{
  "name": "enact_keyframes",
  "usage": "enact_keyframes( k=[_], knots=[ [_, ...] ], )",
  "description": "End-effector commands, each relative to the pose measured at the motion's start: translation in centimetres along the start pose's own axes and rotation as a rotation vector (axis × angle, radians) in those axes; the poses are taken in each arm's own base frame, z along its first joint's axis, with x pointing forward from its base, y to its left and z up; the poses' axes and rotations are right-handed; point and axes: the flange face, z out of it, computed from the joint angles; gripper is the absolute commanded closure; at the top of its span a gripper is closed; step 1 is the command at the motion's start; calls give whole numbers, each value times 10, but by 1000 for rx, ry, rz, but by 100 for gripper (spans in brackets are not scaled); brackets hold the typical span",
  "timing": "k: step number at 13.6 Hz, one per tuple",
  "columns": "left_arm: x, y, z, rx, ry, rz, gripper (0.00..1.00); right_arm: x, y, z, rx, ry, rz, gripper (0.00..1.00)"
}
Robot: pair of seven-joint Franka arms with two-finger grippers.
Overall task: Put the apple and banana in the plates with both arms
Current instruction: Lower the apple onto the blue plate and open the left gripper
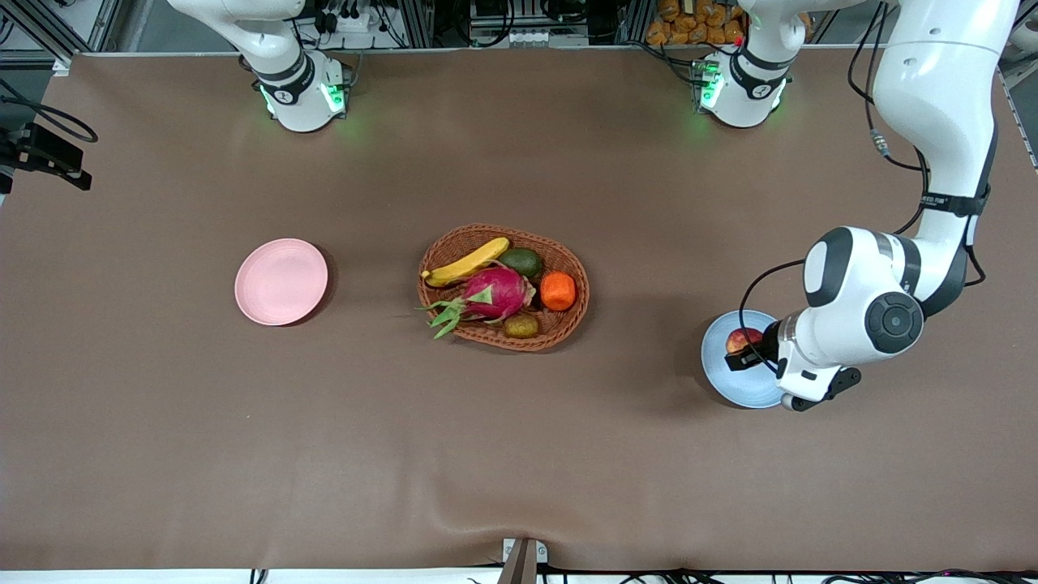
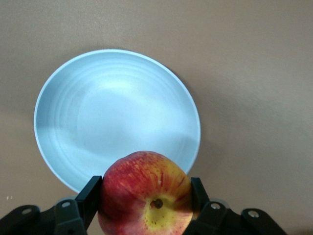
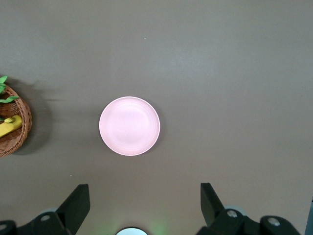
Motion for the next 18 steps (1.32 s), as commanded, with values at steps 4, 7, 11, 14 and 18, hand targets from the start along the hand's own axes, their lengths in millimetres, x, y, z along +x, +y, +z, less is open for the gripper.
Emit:
enact_keyframes(
  k=[4, 7, 11, 14, 18],
  knots=[
    [23, -35, 36, -10, -11, 37, 100, 1, 1, -1, 1, -6, -13, 0],
    [27, -38, 48, -16, -15, 32, 100, 2, -8, -3, 1, -2, -20, 0],
    [27, -34, 53, -22, -25, 30, 54, 1, -5, -3, 0, -4, -15, 0],
    [27, -33, 47, -26, -17, 19, 0, 1, -5, -3, 2, -2, -16, 0],
    [28, -37, -3, -33, 42, 25, 0, 1, -4, -3, 2, -2, -19, 0]
  ],
)
